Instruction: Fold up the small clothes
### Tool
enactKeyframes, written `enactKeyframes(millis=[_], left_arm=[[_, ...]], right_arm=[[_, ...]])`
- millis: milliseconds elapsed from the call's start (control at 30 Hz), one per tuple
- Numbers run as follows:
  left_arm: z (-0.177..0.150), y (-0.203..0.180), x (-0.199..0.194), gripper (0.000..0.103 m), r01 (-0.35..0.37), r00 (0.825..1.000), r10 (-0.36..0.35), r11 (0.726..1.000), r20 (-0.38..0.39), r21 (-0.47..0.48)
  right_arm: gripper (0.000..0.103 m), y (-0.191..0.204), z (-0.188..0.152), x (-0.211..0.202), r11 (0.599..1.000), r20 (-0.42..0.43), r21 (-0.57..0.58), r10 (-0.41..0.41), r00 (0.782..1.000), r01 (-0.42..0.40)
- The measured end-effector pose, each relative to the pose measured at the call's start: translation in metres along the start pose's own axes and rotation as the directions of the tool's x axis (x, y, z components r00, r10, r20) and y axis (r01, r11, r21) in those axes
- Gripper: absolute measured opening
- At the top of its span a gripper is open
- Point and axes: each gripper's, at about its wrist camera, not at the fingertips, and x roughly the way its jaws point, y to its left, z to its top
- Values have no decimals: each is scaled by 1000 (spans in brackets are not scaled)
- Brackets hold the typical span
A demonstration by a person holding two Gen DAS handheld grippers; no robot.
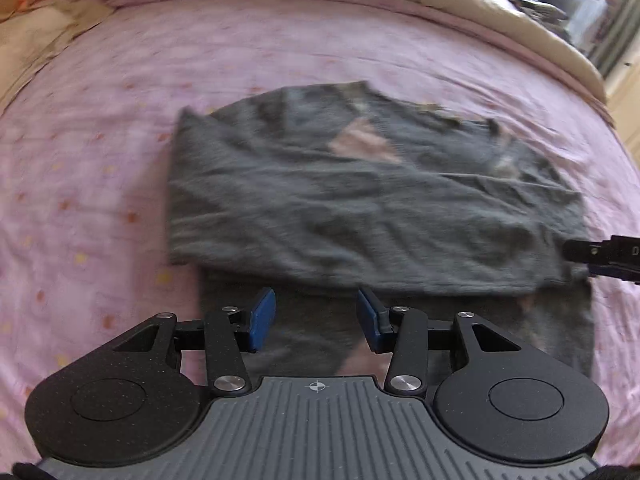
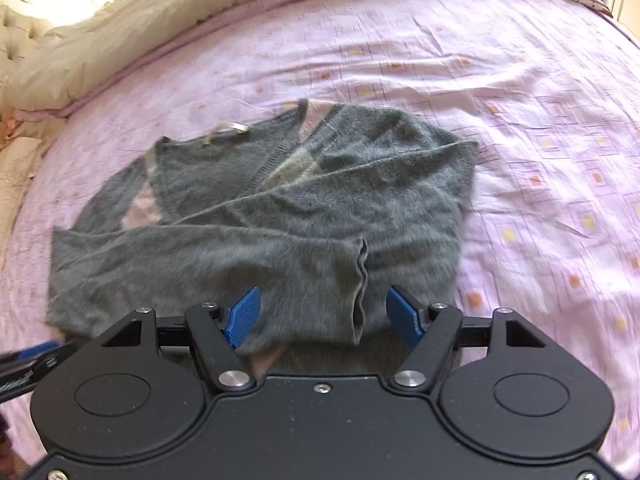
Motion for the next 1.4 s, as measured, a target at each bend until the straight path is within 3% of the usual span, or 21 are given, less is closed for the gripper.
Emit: enactKeyframes(millis=[67,100,167,200,233,433,600,767,1000,1100,1200,1333,1400], left_arm=[[-2,14,0,43,-33,999,33,999,-6,-23],[-3,20,1,43,-46,999,46,998,-10,-33],[-5,29,1,43,-63,998,62,997,-17,-54],[-5,33,2,43,-68,998,67,996,-19,-62],[-6,36,2,43,-74,997,73,995,-19,-70],[-7,41,6,44,-67,998,67,994,-1,-92],[-5,37,12,44,-70,997,73,992,28,-105],[-3,34,17,45,-82,995,89,987,46,-136],[-1,28,11,47,-75,989,94,984,114,-163],[5,25,20,51,-128,985,145,979,98,-157],[13,30,38,51,-212,973,224,962,52,-172],[16,51,45,58,-203,974,220,948,46,-246],[15,53,44,59,-193,976,210,955,52,-224]], right_arm=[[71,-2,5,14,1000,-24,16,-4,1000,4],[64,-4,7,20,1000,-41,24,-2,999,3],[42,-5,10,29,1000,-89,22,-10,996,12],[17,-3,12,30,1000,-100,9,-17,995,18],[10,0,14,28,1000,-104,-9,-11,995,10],[10,37,48,-27,987,-30,-44,154,988,-155],[10,87,105,-78,938,58,-36,346,936,-345],[10,140,143,-103,889,85,-48,458,885,-455],[10,204,161,-127,836,98,-121,546,832,-535],[10,208,161,-138,824,113,-137,564,818,-550],[10,192,153,-146,830,135,-138,556,820,-540],[10,146,137,-144,886,165,-101,464,870,-453],[10,116,126,-133,911,150,-39,411,899,-410]])
